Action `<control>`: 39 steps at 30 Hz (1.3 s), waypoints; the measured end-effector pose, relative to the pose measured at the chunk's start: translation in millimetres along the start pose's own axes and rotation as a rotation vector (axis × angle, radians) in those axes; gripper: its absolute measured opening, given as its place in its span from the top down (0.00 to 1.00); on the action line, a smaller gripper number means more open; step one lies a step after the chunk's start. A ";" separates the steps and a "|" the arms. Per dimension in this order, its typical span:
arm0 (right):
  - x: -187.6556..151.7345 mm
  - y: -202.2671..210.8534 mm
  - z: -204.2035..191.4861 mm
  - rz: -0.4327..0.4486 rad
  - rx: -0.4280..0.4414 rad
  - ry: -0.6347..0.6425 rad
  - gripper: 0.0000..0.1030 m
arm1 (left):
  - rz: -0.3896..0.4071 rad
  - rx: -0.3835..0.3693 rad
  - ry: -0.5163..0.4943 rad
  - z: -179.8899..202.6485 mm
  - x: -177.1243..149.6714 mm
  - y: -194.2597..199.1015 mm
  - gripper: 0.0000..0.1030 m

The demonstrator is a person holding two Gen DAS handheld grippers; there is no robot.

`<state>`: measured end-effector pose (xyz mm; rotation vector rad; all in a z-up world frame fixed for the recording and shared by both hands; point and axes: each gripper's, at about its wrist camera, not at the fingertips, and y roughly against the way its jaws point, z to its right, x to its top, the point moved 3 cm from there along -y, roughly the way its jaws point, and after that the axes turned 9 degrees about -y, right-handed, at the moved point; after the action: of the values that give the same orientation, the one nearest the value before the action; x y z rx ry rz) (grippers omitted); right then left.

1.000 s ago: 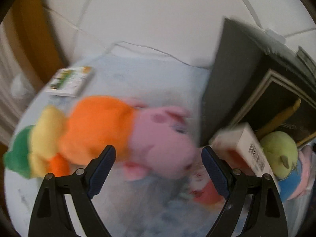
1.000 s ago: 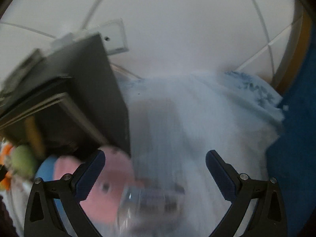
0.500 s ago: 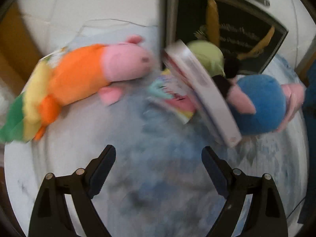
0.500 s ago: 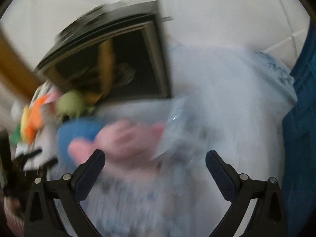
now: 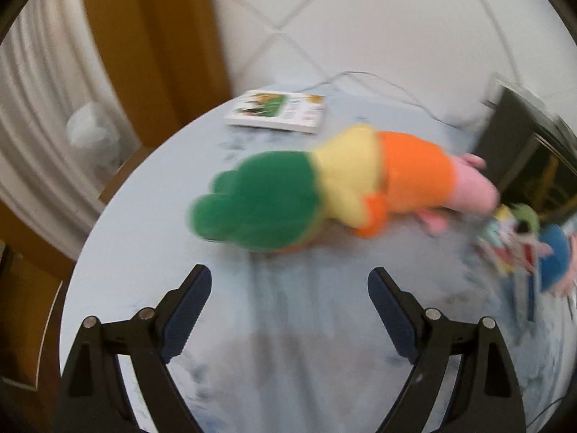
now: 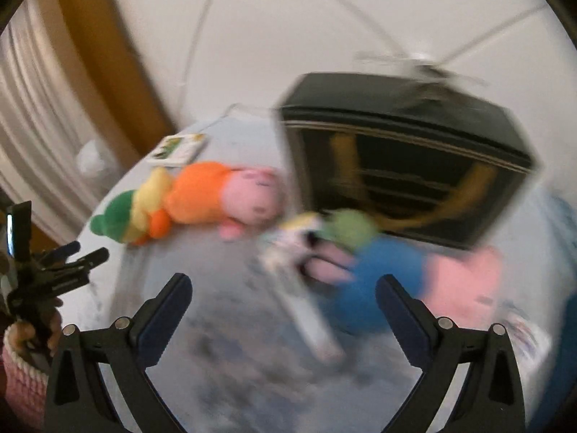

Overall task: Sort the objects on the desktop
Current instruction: 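Move both tools back toward the plush toys and black box on the bed, then grasp the green-yellow-orange plush with the left tool while the right grasps its yellow part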

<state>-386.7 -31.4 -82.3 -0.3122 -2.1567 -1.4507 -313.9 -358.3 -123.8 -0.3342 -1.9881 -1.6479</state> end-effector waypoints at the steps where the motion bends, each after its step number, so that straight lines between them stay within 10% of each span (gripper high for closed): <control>1: 5.9 -17.1 -19.2 -0.016 0.036 0.008 0.00 | 0.002 -0.007 0.021 -9.6 1.5 -3.1 0.13; 8: 51.1 -88.8 -110.0 -0.002 0.123 0.071 0.00 | 0.032 -0.095 0.155 -47.6 42.4 -49.3 0.13; 16: 59.8 -172.3 -189.5 -0.067 0.127 0.242 0.00 | 0.005 -0.156 0.061 -37.6 22.9 -84.0 0.00; 27: 3.1 -185.6 -192.8 -0.212 0.108 0.422 0.28 | -0.022 -0.111 -0.052 -5.7 9.8 -96.0 0.00; 39: -4.8 -162.7 -196.2 -0.159 0.138 0.438 0.40 | 0.048 -0.057 -0.130 -1.2 0.8 -54.1 0.14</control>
<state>-401.0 -275.0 -156.3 0.2151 -1.9367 -1.2976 -341.7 -371.7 -168.3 -0.5181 -2.0130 -1.6936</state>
